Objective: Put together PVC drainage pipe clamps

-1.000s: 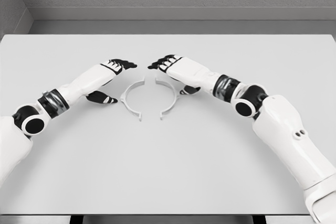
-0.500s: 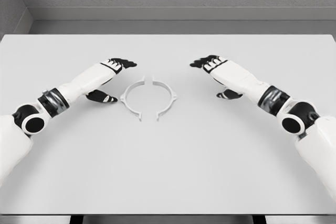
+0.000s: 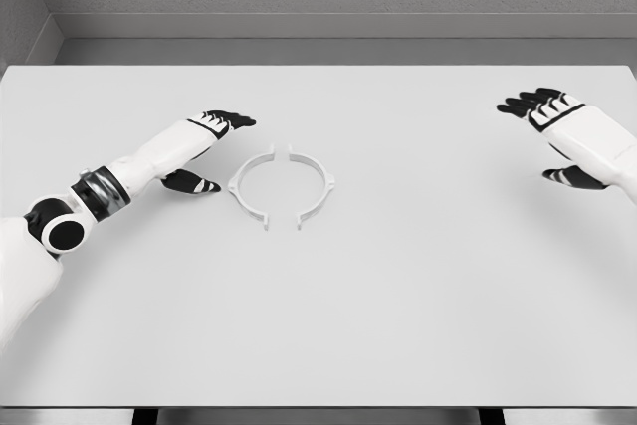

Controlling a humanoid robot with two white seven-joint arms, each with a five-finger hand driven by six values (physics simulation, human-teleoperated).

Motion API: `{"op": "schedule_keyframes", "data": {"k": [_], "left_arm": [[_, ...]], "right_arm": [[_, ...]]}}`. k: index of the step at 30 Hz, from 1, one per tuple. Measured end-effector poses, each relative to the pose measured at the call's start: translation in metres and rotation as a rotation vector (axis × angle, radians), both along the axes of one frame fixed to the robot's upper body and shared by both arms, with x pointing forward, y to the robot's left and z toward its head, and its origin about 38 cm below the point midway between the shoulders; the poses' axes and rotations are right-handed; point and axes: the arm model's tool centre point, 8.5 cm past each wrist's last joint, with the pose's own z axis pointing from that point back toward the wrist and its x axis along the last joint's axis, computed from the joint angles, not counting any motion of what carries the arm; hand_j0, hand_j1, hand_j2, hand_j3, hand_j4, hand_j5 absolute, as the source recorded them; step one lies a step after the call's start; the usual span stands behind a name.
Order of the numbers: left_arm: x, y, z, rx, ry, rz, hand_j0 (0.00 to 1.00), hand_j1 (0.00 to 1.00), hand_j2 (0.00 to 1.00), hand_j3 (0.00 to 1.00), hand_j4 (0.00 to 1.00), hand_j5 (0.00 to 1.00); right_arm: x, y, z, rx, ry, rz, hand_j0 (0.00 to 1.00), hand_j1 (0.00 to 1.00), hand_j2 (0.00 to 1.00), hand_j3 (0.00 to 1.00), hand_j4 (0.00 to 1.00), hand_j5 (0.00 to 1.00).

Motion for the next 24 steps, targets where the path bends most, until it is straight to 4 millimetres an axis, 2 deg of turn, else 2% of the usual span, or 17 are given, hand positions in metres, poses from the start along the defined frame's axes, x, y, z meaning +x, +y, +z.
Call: {"op": "schedule_keyframes", "data": {"k": [8, 9, 18, 24], "left_arm": [[0.0, 0.0, 0.0, 0.0, 0.0, 0.0, 1.0, 1.0, 1.0, 1.0, 1.0, 1.0], [0.013, -0.003, 0.023, -0.006, -0.049, -0.003, 1.0, 1.0, 1.0, 1.0, 1.0, 1.0], [0.017, -0.001, 0.03, -0.017, -0.063, 0.003, 1.0, 1.0, 1.0, 1.0, 1.0, 1.0], [0.015, -0.003, 0.024, -0.013, -0.051, 0.001, 1.0, 1.0, 1.0, 1.0, 1.0, 1.0]], "right_arm": [[0.0, -0.002, 0.0, -0.001, 0.0, -0.004, 1.0, 1.0, 1.0, 1.0, 1.0, 1.0], [0.003, -0.001, 0.004, 0.002, -0.011, -0.002, 1.0, 1.0, 1.0, 1.0, 1.0, 1.0], [0.003, 0.003, 0.0, 0.013, -0.004, 0.002, 1.0, 1.0, 1.0, 1.0, 1.0, 1.0], [0.003, 0.004, 0.001, 0.014, -0.006, 0.004, 1.0, 1.0, 1.0, 1.0, 1.0, 1.0]]}}
